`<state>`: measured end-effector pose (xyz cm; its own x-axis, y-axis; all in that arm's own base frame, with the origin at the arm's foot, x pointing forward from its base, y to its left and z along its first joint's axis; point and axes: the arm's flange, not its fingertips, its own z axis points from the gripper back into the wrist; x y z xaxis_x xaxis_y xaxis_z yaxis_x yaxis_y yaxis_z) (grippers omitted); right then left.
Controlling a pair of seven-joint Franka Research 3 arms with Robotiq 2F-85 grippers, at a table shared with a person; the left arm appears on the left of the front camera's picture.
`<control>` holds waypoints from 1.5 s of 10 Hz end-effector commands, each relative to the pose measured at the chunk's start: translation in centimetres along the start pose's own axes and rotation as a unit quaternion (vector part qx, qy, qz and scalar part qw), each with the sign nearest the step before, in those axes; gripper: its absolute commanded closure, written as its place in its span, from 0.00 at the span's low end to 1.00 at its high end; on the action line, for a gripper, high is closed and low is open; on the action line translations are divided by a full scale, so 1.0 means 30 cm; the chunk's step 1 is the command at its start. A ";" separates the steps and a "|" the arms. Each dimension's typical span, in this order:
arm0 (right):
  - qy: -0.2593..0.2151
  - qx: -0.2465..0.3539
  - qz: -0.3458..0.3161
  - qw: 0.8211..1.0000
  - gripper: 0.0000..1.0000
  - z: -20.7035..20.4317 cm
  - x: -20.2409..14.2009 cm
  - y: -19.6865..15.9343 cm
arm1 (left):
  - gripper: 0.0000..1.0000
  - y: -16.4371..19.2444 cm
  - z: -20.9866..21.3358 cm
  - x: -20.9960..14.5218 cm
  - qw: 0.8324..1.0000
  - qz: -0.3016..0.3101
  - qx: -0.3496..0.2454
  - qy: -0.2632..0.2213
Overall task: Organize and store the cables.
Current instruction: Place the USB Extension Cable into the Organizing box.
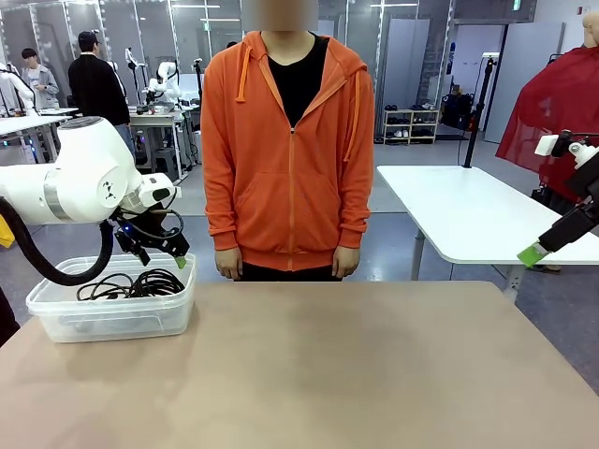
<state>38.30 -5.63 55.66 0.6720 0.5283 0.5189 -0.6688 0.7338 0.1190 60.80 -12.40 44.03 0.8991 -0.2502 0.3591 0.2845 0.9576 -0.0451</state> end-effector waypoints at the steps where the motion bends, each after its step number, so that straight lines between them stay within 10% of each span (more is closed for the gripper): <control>1: 0.004 -0.002 0.003 1.000 0.00 0.004 -0.001 -0.004 | 0.00 0.007 -0.004 0.000 1.000 -0.008 0.001 0.000; 15: 0.004 -0.002 0.003 1.000 0.00 0.004 -0.001 -0.004 | 0.00 0.007 -0.004 0.000 1.000 -0.008 0.001 0.000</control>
<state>38.30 -5.63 55.66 0.6720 0.5283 0.5189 -0.6688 0.7338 0.1190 60.80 -12.41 44.03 0.8991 -0.2504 0.3590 0.2847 0.9576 -0.0451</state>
